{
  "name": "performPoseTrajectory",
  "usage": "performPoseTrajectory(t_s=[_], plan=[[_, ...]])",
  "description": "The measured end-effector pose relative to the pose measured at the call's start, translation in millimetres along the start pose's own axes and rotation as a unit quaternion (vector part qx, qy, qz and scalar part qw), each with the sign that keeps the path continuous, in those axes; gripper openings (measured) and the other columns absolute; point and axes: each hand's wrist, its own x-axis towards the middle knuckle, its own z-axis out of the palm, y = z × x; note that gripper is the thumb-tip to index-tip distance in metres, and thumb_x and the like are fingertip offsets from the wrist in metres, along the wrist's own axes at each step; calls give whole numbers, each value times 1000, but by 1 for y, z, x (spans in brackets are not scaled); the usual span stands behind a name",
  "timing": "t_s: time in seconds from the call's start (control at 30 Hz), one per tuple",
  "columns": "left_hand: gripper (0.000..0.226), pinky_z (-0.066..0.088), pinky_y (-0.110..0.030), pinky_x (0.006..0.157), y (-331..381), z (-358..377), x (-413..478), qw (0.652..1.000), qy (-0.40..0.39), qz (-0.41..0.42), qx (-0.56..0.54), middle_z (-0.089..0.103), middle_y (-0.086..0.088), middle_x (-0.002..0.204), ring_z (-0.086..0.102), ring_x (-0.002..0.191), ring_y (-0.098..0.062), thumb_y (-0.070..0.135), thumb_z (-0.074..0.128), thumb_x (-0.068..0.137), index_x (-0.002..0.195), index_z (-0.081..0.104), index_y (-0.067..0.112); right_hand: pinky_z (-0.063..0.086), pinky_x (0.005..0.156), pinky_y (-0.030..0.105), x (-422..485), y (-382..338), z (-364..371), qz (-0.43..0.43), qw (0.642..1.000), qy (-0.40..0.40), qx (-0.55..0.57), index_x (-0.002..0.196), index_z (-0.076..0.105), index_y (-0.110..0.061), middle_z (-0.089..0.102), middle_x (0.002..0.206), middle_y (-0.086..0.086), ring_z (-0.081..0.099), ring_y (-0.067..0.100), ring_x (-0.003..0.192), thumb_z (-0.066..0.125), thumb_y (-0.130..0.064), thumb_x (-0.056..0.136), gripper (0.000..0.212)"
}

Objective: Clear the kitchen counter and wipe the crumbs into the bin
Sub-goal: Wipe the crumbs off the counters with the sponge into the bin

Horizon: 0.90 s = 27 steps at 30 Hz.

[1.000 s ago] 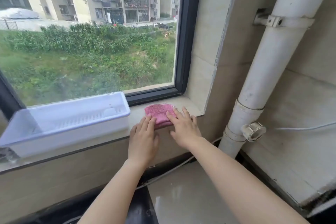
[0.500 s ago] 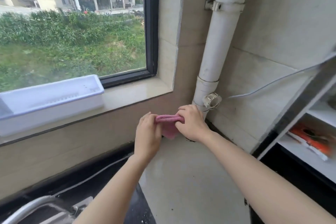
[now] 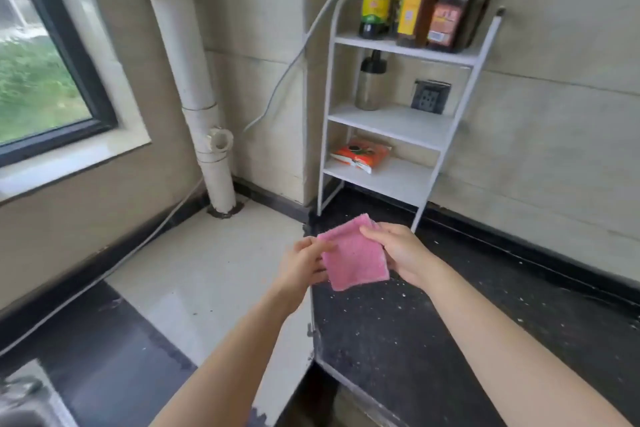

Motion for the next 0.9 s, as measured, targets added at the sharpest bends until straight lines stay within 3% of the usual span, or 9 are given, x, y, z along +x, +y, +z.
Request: performPoseTrajectory(t_s=[0.17,0.27,0.33,0.43,0.53,0.67,0.77,0.83,0.9], plan=[[16,58,-33,69,-39,135,-44,995,-101,-10,2,72,-16,95,71,88,-30,10,65,84,97,62,1,47,96,47,-106,60,-113,29,991,115,69,115,60,-9,68,111,11,64,27,104,62,-31,90,34],[9,57,-33,69,-64,207,-72,990,-133,-47,1,71,-16,95,70,86,-28,7,63,85,92,60,4,49,80,32,-170,95,-164,18,970,241,20,121,49,-19,59,112,0,58,15,100,70,-30,82,45],[7,56,-33,70,-80,250,-87,986,-149,-73,4,69,-15,94,69,84,-26,4,62,85,88,56,7,43,75,23,-212,113,-192,-10,947,320,-34,114,54,-23,58,107,-4,57,14,101,72,-22,80,39],[13,55,-33,72,-102,309,-105,978,-184,-98,15,66,-17,99,67,86,-27,1,61,83,89,52,8,40,71,13,-265,136,-224,-20,945,317,-74,95,67,-23,62,103,-5,59,7,97,70,-11,77,22],[24,56,-34,69,-121,367,-123,965,-231,-122,31,65,-20,106,69,86,-30,-2,58,82,103,49,5,42,64,3,-310,157,-252,28,954,289,-69,96,70,-21,61,97,-7,56,-4,83,70,-8,74,26],[56,57,-40,71,-141,431,-139,936,-318,-139,64,61,-21,112,68,85,-32,-10,51,79,126,42,20,40,82,28,-355,183,-296,97,944,314,-35,88,70,-2,68,87,10,55,14,83,67,-11,72,19],[75,58,-38,67,-149,466,-141,908,-390,-123,94,60,-19,106,67,79,-30,-13,47,76,128,42,40,37,76,34,-374,194,-326,109,930,349,-32,78,66,4,61,71,10,50,15,75,68,-12,66,21],[77,57,-30,66,-154,496,-136,884,-433,-99,147,61,-14,95,64,78,-25,-13,47,74,129,46,41,36,72,32,-385,200,-353,110,921,373,-31,71,63,3,58,65,2,49,13,70,68,-16,60,22],[65,54,-25,70,-158,524,-127,849,-474,-67,223,62,-3,89,57,76,-19,-11,51,74,126,56,27,38,71,30,-393,204,-378,106,917,383,-36,74,64,2,57,68,-1,50,12,70,66,-19,60,26]])
